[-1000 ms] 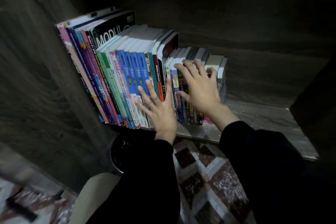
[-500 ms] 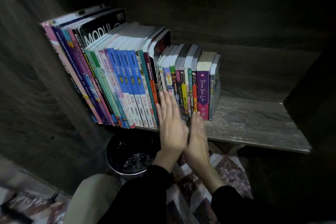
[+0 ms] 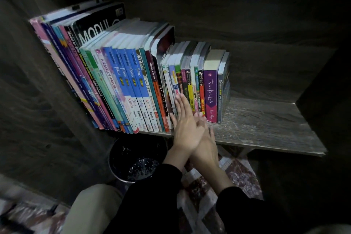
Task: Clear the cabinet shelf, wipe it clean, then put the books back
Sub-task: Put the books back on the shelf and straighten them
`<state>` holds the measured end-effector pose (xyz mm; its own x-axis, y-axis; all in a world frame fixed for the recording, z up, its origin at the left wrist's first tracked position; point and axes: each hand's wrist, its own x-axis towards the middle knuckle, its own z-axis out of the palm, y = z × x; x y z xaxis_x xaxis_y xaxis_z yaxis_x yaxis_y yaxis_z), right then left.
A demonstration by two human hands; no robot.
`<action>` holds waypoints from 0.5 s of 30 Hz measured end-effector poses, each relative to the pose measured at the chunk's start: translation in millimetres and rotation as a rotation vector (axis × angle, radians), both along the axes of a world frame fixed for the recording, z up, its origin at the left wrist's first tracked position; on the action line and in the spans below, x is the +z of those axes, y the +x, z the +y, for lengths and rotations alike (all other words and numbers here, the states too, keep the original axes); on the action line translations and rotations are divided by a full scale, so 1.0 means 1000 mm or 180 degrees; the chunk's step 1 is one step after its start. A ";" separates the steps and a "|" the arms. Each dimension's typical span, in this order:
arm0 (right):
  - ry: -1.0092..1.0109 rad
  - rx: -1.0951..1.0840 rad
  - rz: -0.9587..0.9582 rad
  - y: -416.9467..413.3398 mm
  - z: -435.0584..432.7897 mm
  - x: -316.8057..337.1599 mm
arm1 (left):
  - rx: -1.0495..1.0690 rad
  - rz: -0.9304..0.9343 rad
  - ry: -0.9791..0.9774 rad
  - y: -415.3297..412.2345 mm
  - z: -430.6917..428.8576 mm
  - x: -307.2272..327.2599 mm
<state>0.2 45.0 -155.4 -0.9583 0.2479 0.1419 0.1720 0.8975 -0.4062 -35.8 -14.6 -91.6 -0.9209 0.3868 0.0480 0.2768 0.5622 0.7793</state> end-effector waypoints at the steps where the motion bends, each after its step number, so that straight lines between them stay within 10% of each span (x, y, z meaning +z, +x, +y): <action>1: -0.0100 -0.0037 0.0259 0.003 0.004 -0.003 | -0.0033 -0.0079 0.0015 0.002 0.002 0.004; 10: 0.0837 -0.0351 0.0665 0.007 0.028 0.005 | 0.0529 -0.0785 0.0208 0.005 0.054 0.033; 15: -0.1146 -0.1039 0.0990 0.008 0.031 0.004 | 0.0753 -0.0831 0.0242 0.004 0.062 0.036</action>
